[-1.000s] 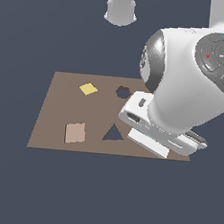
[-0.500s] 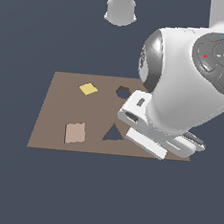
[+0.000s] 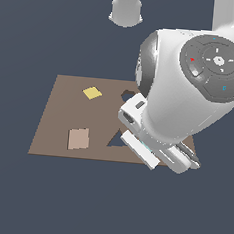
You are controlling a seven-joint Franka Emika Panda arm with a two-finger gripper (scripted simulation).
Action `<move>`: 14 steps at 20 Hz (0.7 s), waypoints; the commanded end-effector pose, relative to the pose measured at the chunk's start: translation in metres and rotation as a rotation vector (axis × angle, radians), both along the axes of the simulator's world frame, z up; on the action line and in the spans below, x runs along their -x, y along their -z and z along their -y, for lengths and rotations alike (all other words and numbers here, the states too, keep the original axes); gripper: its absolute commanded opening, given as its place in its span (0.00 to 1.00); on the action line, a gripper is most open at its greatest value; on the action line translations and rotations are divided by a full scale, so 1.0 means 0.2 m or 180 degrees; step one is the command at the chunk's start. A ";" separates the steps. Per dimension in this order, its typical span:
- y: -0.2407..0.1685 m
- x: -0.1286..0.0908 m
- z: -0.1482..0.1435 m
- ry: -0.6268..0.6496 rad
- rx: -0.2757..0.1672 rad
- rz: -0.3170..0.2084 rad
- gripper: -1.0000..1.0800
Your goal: Insert a designated object into the corresponding slot on a board.
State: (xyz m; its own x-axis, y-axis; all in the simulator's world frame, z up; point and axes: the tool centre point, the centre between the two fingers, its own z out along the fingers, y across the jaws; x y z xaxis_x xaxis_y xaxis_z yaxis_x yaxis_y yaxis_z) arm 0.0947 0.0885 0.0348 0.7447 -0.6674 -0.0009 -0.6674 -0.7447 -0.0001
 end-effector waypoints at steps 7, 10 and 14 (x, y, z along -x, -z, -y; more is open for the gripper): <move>-0.01 -0.01 0.18 0.1009 -0.0001 0.0003 0.00; -0.02 0.00 0.24 0.1360 -0.0002 0.0003 0.00; -0.02 0.02 0.31 0.1748 -0.0002 0.0003 0.00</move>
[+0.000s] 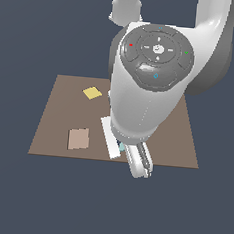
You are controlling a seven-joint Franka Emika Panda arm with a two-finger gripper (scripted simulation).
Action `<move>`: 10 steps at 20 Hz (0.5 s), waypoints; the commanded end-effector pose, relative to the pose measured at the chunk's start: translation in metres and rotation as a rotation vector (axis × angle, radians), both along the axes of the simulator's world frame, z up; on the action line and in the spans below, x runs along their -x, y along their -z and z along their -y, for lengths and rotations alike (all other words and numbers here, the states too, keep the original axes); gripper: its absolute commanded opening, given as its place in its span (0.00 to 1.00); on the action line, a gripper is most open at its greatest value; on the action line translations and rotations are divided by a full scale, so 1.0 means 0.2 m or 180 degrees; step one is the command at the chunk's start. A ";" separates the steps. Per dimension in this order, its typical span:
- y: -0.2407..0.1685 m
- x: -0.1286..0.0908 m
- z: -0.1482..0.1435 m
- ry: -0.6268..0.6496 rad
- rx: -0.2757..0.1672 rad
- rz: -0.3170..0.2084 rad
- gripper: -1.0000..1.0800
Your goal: Insert a designated object into the corresponding slot on a board.
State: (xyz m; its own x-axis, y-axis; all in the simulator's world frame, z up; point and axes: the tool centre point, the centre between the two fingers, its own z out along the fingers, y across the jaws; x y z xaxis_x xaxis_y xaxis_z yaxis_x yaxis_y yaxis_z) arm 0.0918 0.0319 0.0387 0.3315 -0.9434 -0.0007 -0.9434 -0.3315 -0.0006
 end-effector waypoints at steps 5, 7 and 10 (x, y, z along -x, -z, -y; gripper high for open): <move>-0.01 0.04 0.08 0.0504 -0.0002 0.0001 0.00; -0.01 0.04 0.10 0.0606 -0.0002 0.0001 0.00; -0.01 0.06 0.11 0.0714 -0.0002 0.0001 0.00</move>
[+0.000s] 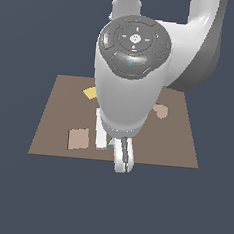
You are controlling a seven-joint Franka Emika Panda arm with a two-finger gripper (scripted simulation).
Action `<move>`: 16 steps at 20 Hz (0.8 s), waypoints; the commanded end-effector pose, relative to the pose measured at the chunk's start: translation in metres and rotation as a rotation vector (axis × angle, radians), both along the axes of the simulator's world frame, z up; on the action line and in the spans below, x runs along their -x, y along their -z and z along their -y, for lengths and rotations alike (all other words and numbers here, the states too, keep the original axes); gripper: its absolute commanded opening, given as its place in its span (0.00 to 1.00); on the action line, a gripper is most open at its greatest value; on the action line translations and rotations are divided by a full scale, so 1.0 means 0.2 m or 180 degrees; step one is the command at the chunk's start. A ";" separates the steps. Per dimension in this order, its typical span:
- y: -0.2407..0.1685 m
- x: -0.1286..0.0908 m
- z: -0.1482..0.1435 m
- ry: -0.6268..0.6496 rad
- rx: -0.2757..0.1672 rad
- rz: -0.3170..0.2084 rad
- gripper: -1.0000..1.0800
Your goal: Insert a designated object into the corresponding slot on a board.
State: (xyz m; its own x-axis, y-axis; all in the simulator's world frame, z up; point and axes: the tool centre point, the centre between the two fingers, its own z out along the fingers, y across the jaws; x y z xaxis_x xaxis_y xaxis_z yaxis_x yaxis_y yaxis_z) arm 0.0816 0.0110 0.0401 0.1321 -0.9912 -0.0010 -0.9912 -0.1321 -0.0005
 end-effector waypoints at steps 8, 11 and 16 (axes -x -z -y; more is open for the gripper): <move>0.01 0.01 0.01 0.0112 0.0000 -0.0001 0.00; 0.05 0.01 0.01 0.0123 0.0000 -0.0003 0.00; 0.05 0.01 0.01 0.0123 0.0000 -0.0003 0.96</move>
